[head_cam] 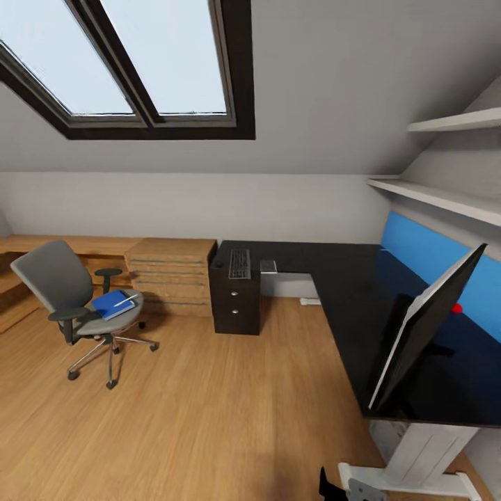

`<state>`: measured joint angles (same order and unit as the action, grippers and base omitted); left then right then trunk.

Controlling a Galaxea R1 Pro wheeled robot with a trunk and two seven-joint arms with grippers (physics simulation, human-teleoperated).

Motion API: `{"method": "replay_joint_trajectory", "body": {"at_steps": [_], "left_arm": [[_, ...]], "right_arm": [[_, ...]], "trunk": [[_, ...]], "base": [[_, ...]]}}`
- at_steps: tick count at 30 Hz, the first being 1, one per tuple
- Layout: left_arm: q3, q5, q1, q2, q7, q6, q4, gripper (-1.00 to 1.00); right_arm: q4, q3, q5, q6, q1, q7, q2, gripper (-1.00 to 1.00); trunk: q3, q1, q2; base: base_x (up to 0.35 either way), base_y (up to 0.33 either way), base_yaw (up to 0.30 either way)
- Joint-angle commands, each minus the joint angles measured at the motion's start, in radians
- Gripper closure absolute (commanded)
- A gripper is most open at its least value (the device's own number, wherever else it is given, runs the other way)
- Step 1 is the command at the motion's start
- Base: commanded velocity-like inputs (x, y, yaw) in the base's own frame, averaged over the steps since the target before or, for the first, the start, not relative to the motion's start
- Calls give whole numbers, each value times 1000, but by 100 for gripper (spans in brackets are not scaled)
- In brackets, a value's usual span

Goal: In the bedroom, organize the workspace by keeping the computer under the desk, ensuring the monitor is on the desk, placing the keyboard on the desk next to the monitor, placing the mouse on the desk next to the keyboard, moving the folder from the swivel chair onto the desk next to the mouse, stacking the notebook on top of the folder with the pen on top of the notebook, and positioning the swivel chair next to the desk.

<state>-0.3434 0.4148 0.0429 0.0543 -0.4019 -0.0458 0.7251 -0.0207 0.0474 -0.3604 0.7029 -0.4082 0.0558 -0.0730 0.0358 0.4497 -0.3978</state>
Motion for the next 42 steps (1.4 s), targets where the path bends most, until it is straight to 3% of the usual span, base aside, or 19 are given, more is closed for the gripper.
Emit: {"method": "replay_joint_trajectory", "body": {"at_steps": [1,7,8,19,31,37,38,42], "left_arm": [[-2,5,0,-2,-8,-5,5,-100],[-5,6,0,-1,-4,-3,5,-100],[-7,7,0,-1,-3,30,1,-100],[-2,10,0,-5,-4,36,-6,-100],[1,11,0,-8,-5,37,-9,-100],[1,12,0,-8,-5,38,-9,-100],[1,12,0,-8,-5,42,-9,-100],[1,12,0,-8,-5,54,-9,-100]], "right_arm": [[-2,8,1,5,-1,5,-2,-100],[-2,11,21,8,2,5,-4,-100],[-4,11,33,6,3,2,-5,-100],[-4,12,35,6,4,2,-4,-100],[-2,12,35,9,5,4,0,-100],[156,7,32,27,3,9,52,-100],[226,6,31,27,3,10,67,-100],[377,4,30,20,3,14,85,-100]], "trunk": [[2,0,-2],[2,0,-2],[2,0,-2],[-1,0,-2],[-2,0,-2],[-2,0,-2],[-2,0,-2],[-2,0,-2]], "base": [[-115,-95,0],[-51,-42,0],[-208,-156,-163],[-100,-290,-220],[-3,-196,-28],[0,-10,-1],[0,-3,0],[0,-2,0]]}}
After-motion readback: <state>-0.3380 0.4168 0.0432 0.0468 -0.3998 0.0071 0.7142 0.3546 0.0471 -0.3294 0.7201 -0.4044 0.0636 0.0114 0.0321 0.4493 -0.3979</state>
